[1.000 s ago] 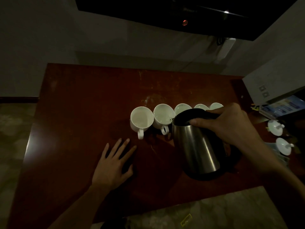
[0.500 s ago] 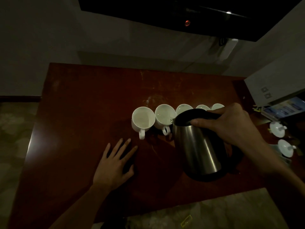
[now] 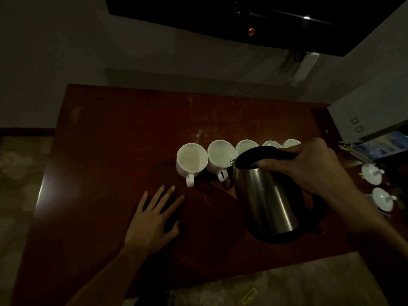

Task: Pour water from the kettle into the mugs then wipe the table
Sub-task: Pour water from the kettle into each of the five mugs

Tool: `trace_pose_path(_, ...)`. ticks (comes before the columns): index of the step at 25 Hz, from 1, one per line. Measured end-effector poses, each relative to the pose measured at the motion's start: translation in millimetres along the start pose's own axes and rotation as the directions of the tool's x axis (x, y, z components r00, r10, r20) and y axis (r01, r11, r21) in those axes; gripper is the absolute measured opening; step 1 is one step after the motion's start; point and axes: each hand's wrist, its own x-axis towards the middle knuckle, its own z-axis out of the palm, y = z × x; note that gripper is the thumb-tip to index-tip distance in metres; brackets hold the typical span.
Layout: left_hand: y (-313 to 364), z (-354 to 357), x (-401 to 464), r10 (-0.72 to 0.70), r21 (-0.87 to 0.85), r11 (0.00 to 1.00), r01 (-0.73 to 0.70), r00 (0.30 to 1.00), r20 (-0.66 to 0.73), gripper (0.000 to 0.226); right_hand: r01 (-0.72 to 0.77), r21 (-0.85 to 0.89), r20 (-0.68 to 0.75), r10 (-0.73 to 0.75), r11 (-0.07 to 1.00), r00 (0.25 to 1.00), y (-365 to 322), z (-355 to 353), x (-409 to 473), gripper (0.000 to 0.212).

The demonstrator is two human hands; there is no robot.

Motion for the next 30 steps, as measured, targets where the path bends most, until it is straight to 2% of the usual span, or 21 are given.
trace_pose_path(3,-0.3,1.1,0.0,0.002,0.006,1.0,-0.002,1.0,0.003,0.072,-0.001,0.01,0.013,0.001,1.0,1.0,-2.6,0.1,-1.3,0.084)
trace_pose_path(7,0.0,0.7,-0.2,0.013,-0.009,1.0,-0.013,1.0,-0.009,0.072,-0.02,-0.004,0.017,0.02,1.0,1.0,-0.5,-0.9,1.4,0.061)
trace_pose_path(9,-0.5,0.8,-0.3,0.012,-0.001,1.0,-0.012,1.0,-0.006,0.072,-0.022,-0.006,0.026,0.022,1.0,0.999,-0.1,-0.4,1.6,0.063)
trace_pose_path(13,-0.3,0.4,-0.4,0.009,0.006,1.0,-0.009,1.0,-0.007,0.071,-0.025,-0.001,0.036,0.025,1.0,0.999,-1.9,0.3,3.7,0.087)
trace_pose_path(15,-0.3,0.6,-0.3,0.017,0.007,1.0,-0.017,1.0,-0.018,0.071,-0.03,-0.001,0.027,0.03,1.0,0.999,-1.6,0.4,5.9,0.092)
trace_pose_path(21,-1.1,2.5,0.0,0.007,0.01,1.0,-0.007,1.0,-0.01,0.071,-0.046,-0.029,0.022,0.047,0.999,0.999,-0.7,0.7,8.5,0.068)
trace_pose_path(30,-0.5,2.7,-0.2,0.007,0.023,1.0,-0.007,1.0,-0.011,0.072,-0.051,-0.037,0.034,0.052,0.998,0.998,-2.3,1.9,6.2,0.065)
